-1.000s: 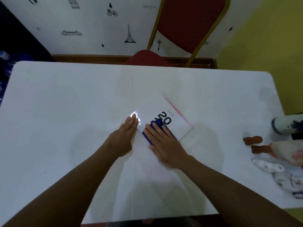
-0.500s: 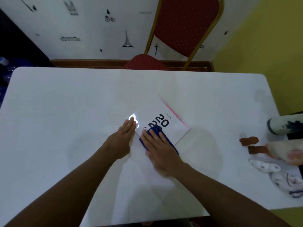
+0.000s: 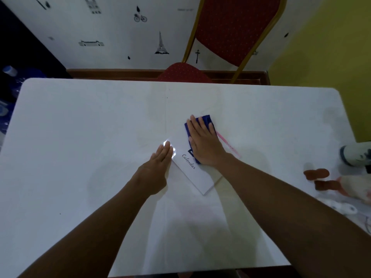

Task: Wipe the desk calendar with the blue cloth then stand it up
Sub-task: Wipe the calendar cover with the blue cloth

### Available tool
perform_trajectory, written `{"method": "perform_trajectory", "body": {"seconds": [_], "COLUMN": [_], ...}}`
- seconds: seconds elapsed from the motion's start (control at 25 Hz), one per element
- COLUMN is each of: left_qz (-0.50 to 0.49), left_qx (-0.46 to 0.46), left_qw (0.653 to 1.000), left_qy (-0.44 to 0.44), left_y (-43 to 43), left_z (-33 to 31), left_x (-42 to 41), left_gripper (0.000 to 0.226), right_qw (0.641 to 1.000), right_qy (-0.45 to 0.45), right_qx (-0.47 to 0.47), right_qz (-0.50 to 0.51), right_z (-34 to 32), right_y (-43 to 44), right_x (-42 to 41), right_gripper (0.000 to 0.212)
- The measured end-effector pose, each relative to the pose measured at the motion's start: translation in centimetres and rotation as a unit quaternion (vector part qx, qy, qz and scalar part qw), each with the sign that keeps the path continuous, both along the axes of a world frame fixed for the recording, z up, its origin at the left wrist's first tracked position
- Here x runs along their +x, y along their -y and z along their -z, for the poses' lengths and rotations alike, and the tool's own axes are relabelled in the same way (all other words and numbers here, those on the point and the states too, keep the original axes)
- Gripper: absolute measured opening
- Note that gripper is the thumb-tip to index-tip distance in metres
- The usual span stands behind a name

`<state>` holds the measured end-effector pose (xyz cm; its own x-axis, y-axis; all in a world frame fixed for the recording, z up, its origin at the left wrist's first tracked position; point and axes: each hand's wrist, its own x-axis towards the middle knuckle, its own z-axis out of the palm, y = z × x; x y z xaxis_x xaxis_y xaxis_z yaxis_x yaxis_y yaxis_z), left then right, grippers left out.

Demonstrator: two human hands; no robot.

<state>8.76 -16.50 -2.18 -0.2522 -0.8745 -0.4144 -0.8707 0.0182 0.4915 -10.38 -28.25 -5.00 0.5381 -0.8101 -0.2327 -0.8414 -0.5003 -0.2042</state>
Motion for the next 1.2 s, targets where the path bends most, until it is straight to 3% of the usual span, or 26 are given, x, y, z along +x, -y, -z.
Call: {"method": "perform_trajectory", "body": {"seconds": [0.24, 0.44, 0.64, 0.8, 1.2], "left_qz": [0.0, -0.003, 0.004, 0.006, 0.003], "left_qx": [-0.006, 0.003, 0.002, 0.009, 0.012], "left_qw": [1.0, 1.0, 1.0, 1.0, 0.999], "left_qy": [0.018, 0.013, 0.013, 0.022, 0.046], "left_y": [-0.1, 0.1, 0.1, 0.2, 0.4], "left_z": [0.2, -0.1, -0.1, 0.3, 0.4], "left_x": [0.0, 0.0, 0.0, -0.1, -0.1], "left_gripper": [0.091, 0.092, 0.092, 0.092, 0.084], "right_qw": [0.987, 0.962, 0.992, 0.999, 0.991], "right_qy": [0.044, 0.048, 0.016, 0.02, 0.062], "right_qx": [-0.006, 0.03, 0.02, 0.001, -0.028], "right_qz": [-0.154, -0.266, -0.123, -0.041, -0.115], "right_z": [0.2, -0.4, -0.2, 0.5, 1.0], "right_y": [-9.0, -7.1, -0.5, -0.2, -10.4], "right_x": [-3.5, -7.1, -3.0, 0.2, -2.6], "right_gripper": [0.057, 0.055, 0.057, 0.059, 0.059]}}
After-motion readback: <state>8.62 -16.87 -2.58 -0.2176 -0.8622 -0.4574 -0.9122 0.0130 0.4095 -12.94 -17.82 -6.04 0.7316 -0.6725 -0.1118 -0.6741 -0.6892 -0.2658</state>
